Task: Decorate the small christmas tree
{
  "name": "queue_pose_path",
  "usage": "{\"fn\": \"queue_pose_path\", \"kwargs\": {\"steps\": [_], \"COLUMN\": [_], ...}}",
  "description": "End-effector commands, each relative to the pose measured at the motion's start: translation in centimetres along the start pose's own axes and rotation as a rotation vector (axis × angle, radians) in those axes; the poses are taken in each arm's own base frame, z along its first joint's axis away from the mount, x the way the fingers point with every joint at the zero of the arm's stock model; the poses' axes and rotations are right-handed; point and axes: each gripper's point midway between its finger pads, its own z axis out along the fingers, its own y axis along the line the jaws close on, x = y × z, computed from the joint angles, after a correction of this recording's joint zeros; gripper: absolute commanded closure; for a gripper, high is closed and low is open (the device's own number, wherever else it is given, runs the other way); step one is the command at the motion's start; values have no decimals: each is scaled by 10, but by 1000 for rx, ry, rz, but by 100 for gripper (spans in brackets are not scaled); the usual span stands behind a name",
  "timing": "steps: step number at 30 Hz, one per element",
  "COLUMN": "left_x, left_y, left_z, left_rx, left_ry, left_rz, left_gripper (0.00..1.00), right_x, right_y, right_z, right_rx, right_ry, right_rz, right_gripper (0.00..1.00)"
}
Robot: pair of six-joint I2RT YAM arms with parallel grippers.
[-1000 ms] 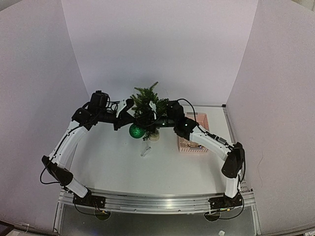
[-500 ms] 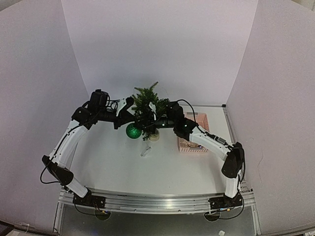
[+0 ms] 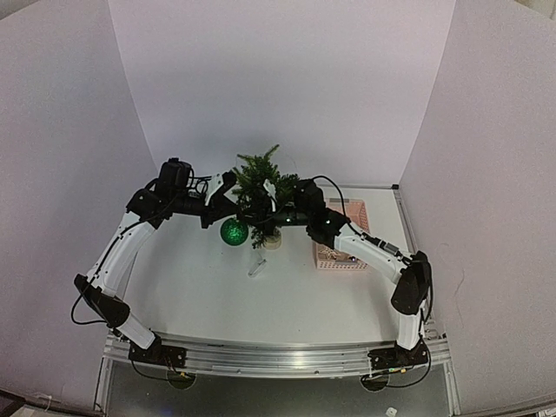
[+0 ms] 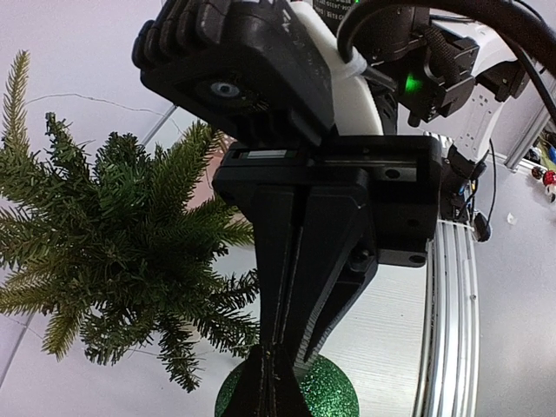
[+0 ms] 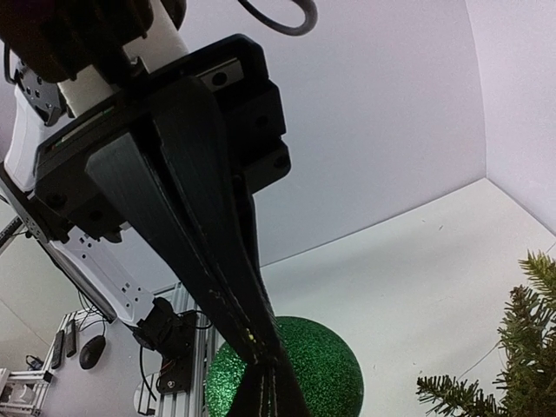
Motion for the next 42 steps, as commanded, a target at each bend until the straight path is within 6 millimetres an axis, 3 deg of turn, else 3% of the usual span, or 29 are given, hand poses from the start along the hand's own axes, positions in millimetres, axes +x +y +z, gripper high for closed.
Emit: {"fn": "queue_pose_path", "kwargs": {"steps": [1,14,26,28,32,35,42], "left_x": [-8,1,3,3,4,3,16], "left_y": [-4,-3,0,1,7,9,0], "left_z": [-10,-9,-6,-5,-7,-15,-18], "left_rx": [-19,-31,-30,-29,-28,-8,43], "left_ry": [-11,10,6,4,-8,-23,-5], "left_rz": [18,14,13,15,8,13,66], "left_gripper": [100,100,100,94,67,52,48], "right_x": [-13,-5,-3,-2,0,-1,1], "right_y": [-6,-7,-3,-4,-4,-2,-1], "right_z": [-12,-22,-19,-19,-19,-20,-23], "right_rx": [73,114,82,80,82,80,91], "right_ry": [-46,-38,-27,-24,-20,-18,10], "right_rz": [5,12,7,14,18,12,14], "right_gripper": [100,100,100,100,100,100,100]}}
